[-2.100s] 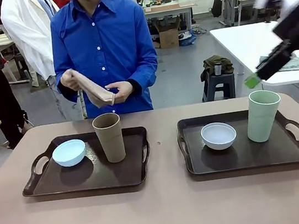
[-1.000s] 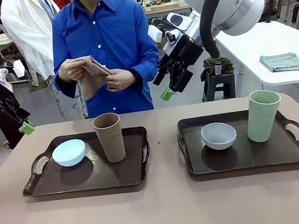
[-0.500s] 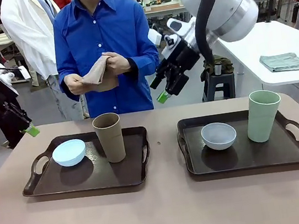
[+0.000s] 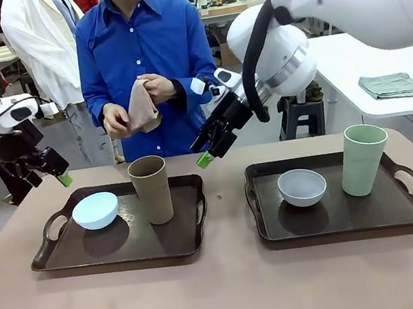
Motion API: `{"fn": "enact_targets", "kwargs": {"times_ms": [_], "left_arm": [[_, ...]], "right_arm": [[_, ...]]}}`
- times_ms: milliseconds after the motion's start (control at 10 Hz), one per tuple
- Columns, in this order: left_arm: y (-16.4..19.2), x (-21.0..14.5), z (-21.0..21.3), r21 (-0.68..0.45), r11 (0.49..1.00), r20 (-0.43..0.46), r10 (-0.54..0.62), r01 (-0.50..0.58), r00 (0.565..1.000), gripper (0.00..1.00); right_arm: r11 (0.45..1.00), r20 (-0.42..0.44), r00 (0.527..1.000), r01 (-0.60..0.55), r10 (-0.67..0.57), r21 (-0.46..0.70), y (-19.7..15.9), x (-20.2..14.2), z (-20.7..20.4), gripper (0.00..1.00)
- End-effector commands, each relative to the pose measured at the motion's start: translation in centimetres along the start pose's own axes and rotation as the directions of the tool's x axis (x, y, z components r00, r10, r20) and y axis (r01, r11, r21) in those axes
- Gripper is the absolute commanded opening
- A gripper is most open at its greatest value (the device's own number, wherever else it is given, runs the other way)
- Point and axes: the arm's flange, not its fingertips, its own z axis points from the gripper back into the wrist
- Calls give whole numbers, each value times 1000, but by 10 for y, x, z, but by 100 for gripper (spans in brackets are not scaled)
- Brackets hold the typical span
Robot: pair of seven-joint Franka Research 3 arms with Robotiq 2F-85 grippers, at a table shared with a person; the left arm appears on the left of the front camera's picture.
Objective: Set up a tray with a mat and arrange the tableware.
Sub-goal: Pick up the Picnic Bowl and Reusable plastic cup from the Handle tray in front of the human's position and hold them in the air.
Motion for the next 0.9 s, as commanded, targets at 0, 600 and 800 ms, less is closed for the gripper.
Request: {"fn": "enact_targets", "kwargs": {"times_ms": [0, 600, 800], "left_arm": [[4, 5, -12, 14, 999, -4, 49, -49, 999, 100], [3, 2, -13, -2, 999, -10, 44, -44, 999, 100], [3, 4, -14, -11, 1000, 2, 27, -27, 1000, 100]], "right_arm": [[999, 47, 999, 28, -27, -21, -12, 2, -17, 100], [1000, 20, 1000, 17, -17, -1, -8, -3, -24, 100], [997, -7, 998, -66, 66, 29, -13, -11, -46, 100]]}}
